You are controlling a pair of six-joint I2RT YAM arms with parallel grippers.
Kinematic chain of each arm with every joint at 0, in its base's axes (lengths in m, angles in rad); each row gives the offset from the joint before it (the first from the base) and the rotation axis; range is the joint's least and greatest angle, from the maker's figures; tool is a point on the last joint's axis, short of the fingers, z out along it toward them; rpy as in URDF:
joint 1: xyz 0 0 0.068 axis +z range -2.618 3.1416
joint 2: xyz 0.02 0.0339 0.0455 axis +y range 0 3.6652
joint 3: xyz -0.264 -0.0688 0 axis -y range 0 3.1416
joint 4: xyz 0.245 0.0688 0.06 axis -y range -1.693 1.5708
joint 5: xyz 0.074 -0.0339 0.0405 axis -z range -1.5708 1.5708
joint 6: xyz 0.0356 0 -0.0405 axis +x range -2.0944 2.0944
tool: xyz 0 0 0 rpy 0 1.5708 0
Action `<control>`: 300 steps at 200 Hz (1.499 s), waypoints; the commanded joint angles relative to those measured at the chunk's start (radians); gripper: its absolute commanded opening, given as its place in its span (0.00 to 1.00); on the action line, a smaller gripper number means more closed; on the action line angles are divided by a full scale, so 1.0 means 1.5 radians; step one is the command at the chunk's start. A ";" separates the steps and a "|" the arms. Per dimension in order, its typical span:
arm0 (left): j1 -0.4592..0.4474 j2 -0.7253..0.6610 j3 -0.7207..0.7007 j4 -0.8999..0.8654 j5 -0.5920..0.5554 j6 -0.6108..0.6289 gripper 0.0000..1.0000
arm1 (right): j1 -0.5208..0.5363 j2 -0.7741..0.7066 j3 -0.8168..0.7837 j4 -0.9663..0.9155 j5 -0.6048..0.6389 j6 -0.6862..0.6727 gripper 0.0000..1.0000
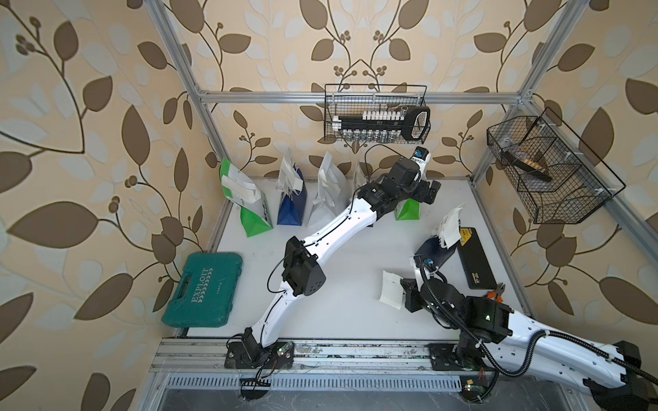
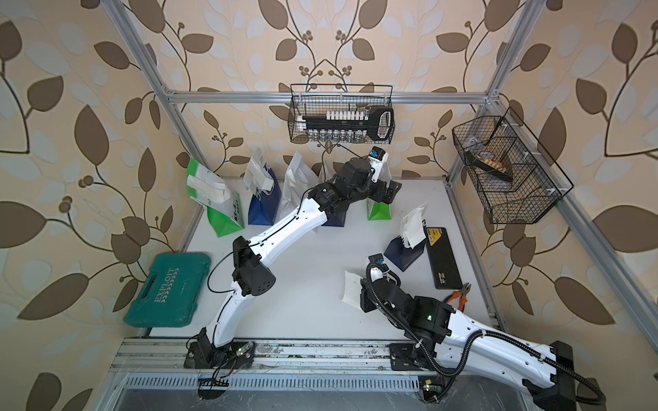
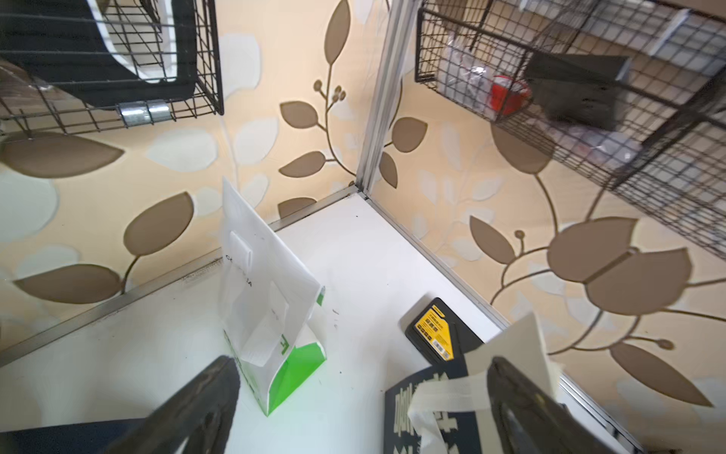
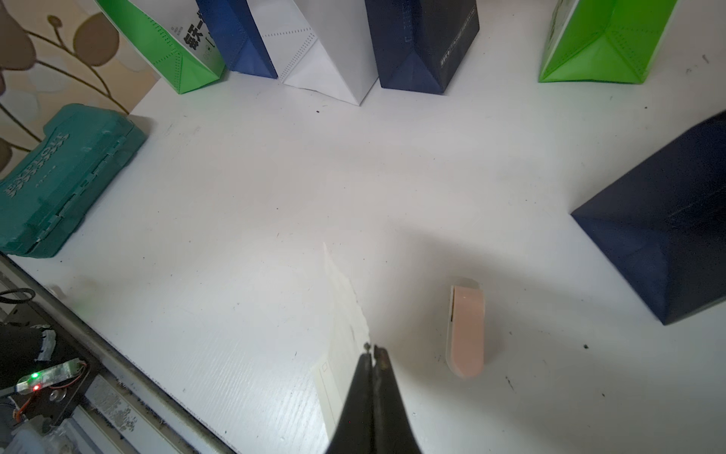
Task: Staple the receipts to the bags
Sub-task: Pick up the takeout bag at the center of the board.
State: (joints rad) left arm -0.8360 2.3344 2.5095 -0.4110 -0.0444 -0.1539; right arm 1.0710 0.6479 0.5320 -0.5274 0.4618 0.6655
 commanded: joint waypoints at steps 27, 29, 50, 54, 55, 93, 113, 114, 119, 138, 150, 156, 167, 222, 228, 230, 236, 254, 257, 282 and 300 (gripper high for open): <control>0.005 0.044 0.020 0.107 -0.087 0.017 0.99 | -0.001 -0.050 -0.043 -0.046 0.001 0.014 0.00; 0.004 0.045 0.018 0.113 -0.089 0.019 0.99 | 0.000 -0.051 -0.044 -0.046 0.001 0.014 0.00; 0.002 0.057 -0.001 0.179 -0.094 0.022 0.99 | -0.001 -0.060 -0.048 -0.047 -0.004 0.012 0.00; 0.001 0.061 0.001 0.185 -0.097 0.022 0.99 | 0.000 -0.060 -0.047 -0.047 -0.005 0.012 0.00; 0.001 0.062 0.001 0.187 -0.098 0.022 0.99 | -0.001 -0.061 -0.047 -0.047 -0.005 0.012 0.00; -0.002 0.105 0.034 0.214 -0.112 0.027 0.96 | -0.001 -0.073 -0.050 -0.050 -0.016 0.010 0.00; -0.001 0.129 0.059 0.211 -0.100 0.026 0.94 | 0.000 -0.081 -0.050 -0.053 -0.018 0.012 0.00; -0.001 0.131 0.060 0.210 -0.099 0.026 0.93 | 0.000 -0.082 -0.049 -0.053 -0.018 0.011 0.00; -0.001 0.136 0.067 0.208 -0.096 0.029 0.93 | -0.001 -0.084 -0.049 -0.053 -0.018 0.010 0.00; -0.001 0.147 0.081 0.207 -0.108 0.035 0.87 | -0.002 -0.090 -0.054 -0.047 -0.018 0.007 0.00; 0.001 0.150 0.082 0.214 -0.109 0.041 0.76 | 0.000 -0.089 -0.056 -0.046 -0.017 0.006 0.00; 0.001 0.151 0.084 0.217 -0.109 0.043 0.71 | -0.001 -0.088 -0.055 -0.046 -0.018 0.006 0.00; 0.003 0.156 0.094 0.216 -0.106 0.044 0.62 | -0.001 -0.088 -0.054 -0.047 -0.015 0.004 0.00; 0.010 0.153 0.086 0.225 -0.099 0.044 0.44 | 0.000 -0.084 -0.058 -0.039 -0.010 0.000 0.00; 0.010 0.150 0.079 0.231 -0.101 0.044 0.43 | -0.001 -0.084 -0.059 -0.037 -0.010 0.000 0.00; 0.010 0.149 0.076 0.233 -0.103 0.044 0.42 | 0.000 -0.084 -0.059 -0.037 -0.010 0.000 0.00; 0.010 0.147 0.073 0.235 -0.111 0.046 0.39 | -0.001 -0.084 -0.060 -0.035 -0.008 0.000 0.00; 0.011 0.144 0.071 0.234 -0.127 0.053 0.34 | -0.001 -0.081 -0.062 -0.030 -0.008 -0.001 0.00; 0.011 0.144 0.070 0.234 -0.129 0.054 0.33 | 0.000 -0.080 -0.062 -0.031 -0.008 0.000 0.00; 0.017 0.140 0.069 0.232 -0.139 0.057 0.24 | -0.001 -0.075 -0.062 -0.026 -0.007 -0.002 0.00; 0.020 0.131 0.059 0.234 -0.138 0.058 0.15 | -0.001 -0.073 -0.064 -0.025 -0.005 -0.002 0.00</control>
State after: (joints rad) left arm -0.8223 2.5881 2.6091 -0.1036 -0.2230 -0.0738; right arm 1.0710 0.5346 0.4625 -0.5766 0.4408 0.6697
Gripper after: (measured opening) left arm 0.188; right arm 0.048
